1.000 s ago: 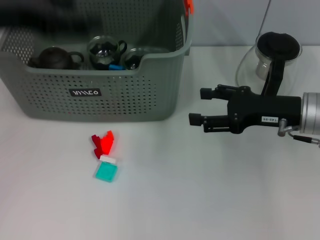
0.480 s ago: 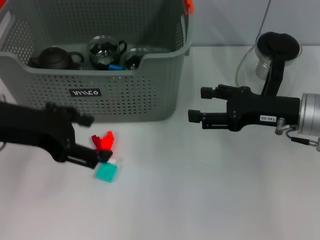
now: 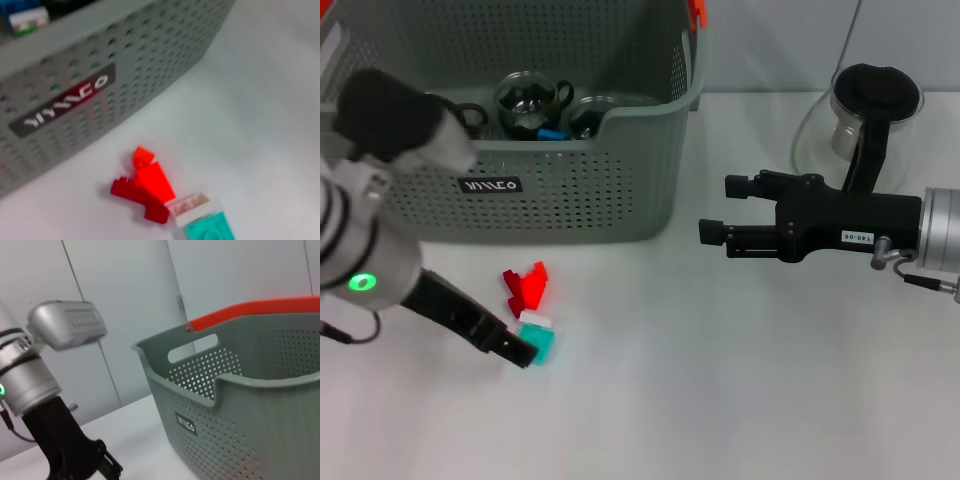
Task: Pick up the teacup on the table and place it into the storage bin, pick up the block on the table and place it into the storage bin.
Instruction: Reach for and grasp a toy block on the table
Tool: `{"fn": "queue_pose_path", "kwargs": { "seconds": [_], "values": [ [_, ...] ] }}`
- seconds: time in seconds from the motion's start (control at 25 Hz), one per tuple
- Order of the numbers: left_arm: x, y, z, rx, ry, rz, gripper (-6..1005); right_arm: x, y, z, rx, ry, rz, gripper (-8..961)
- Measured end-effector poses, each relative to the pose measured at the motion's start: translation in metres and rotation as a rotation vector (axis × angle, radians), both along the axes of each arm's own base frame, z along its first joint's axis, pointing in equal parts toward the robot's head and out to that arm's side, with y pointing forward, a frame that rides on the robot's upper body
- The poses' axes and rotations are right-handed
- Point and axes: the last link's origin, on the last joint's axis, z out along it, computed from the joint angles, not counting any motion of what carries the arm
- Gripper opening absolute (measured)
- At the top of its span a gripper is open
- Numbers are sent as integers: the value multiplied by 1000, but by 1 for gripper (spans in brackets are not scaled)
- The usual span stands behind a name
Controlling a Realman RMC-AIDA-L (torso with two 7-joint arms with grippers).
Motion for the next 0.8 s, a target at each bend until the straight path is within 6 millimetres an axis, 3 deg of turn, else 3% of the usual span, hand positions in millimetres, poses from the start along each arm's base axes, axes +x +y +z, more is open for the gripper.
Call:
{"fn": "queue_pose_path", "kwargs": {
  "seconds": [0.2,0.8],
  "values": [
    [6,6,-22,-12,34,96,909,0,0,1,6,-12,17,914],
    [22,20,-48,25,142,133,882,-1,2,3,16,-26,53,914]
  ]
}}
